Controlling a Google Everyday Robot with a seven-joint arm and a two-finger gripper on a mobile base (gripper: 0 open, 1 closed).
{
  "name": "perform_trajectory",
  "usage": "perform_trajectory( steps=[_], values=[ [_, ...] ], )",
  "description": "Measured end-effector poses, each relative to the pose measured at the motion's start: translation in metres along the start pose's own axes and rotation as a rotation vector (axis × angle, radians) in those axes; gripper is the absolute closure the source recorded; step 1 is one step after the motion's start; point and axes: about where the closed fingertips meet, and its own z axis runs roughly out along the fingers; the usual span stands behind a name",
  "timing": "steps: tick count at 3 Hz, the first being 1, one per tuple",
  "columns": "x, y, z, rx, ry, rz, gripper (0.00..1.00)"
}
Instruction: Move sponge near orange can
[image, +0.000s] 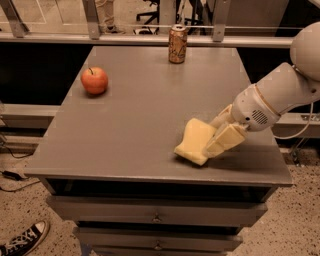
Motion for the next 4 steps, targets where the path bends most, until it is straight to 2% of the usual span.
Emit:
perform_trajectory(
  steps=[1,2,3,4],
  values=[
    [0.001,-0.001,-0.002,0.001,0.002,0.010,0.84],
    [0.002,-0.003,-0.006,0.005,0.004,0.018,1.00],
    [0.001,-0.011,-0.018,0.028,0.009,0.017,1.00],
    [-0.007,-0.028,-0.043,0.078,0.013,0.004,1.00]
  ],
)
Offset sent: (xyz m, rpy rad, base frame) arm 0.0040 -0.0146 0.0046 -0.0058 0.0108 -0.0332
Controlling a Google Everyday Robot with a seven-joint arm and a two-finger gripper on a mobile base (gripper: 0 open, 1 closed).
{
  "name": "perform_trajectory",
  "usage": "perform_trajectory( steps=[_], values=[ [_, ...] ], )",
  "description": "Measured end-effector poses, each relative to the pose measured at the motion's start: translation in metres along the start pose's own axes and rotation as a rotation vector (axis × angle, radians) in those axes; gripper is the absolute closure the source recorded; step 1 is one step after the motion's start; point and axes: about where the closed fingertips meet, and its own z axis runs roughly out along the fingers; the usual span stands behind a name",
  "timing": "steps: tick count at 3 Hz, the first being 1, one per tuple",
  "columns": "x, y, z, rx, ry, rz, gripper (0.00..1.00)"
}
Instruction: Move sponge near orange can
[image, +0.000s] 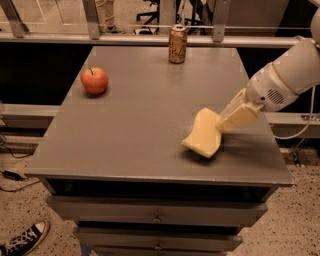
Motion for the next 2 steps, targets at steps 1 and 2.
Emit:
perform_trajectory(
  steps=[1,2],
  values=[
    [-0.0166,-0.0295,-0.0361,0.075,0.001,-0.023,1.00],
    [-0.0166,-0.0295,-0.0361,0.075,0.001,-0.023,1.00]
  ],
)
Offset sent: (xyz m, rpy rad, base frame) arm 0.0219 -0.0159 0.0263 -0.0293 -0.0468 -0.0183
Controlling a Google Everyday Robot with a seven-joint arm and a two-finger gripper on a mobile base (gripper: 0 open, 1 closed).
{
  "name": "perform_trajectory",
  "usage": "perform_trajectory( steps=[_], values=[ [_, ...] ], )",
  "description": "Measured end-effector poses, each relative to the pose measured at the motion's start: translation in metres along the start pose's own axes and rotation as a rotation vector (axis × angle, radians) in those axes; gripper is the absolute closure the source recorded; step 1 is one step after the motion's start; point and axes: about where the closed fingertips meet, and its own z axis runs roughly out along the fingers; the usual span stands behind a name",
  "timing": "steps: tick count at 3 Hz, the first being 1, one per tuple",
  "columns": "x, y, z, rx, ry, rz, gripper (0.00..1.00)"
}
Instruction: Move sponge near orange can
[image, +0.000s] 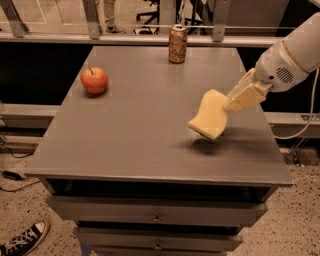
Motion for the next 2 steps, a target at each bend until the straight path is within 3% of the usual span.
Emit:
perform_trajectory(
  steps=[1,2],
  values=[
    [-0.002,-0.004,-0.004,0.023,-0.005,0.016,1.00],
    [-0.010,-0.054,-0.040,0.173,-0.079,0.138,1.00]
  ],
)
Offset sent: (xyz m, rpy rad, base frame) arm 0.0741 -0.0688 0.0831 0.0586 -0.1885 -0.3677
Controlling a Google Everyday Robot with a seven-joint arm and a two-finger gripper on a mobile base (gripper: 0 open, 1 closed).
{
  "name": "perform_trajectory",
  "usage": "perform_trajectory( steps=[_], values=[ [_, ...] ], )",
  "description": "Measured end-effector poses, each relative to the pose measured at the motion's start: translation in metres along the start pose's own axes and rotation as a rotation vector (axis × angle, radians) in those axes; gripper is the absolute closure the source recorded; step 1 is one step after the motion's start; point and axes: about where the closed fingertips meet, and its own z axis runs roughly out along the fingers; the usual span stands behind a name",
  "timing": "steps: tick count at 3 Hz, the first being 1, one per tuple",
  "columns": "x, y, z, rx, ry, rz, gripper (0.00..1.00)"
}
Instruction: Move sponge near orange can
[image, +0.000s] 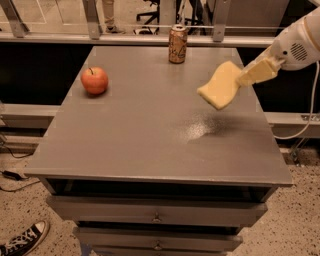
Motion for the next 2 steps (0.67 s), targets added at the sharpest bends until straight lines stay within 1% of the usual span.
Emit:
perform_trajectory(
  steps=[1,2],
  values=[
    [-0.017,-0.049,-0.027,0.107,-0.087,0.107,1.00],
    [-0.036,-0.104,-0.021,0.196,-0.182,0.233,1.00]
  ],
)
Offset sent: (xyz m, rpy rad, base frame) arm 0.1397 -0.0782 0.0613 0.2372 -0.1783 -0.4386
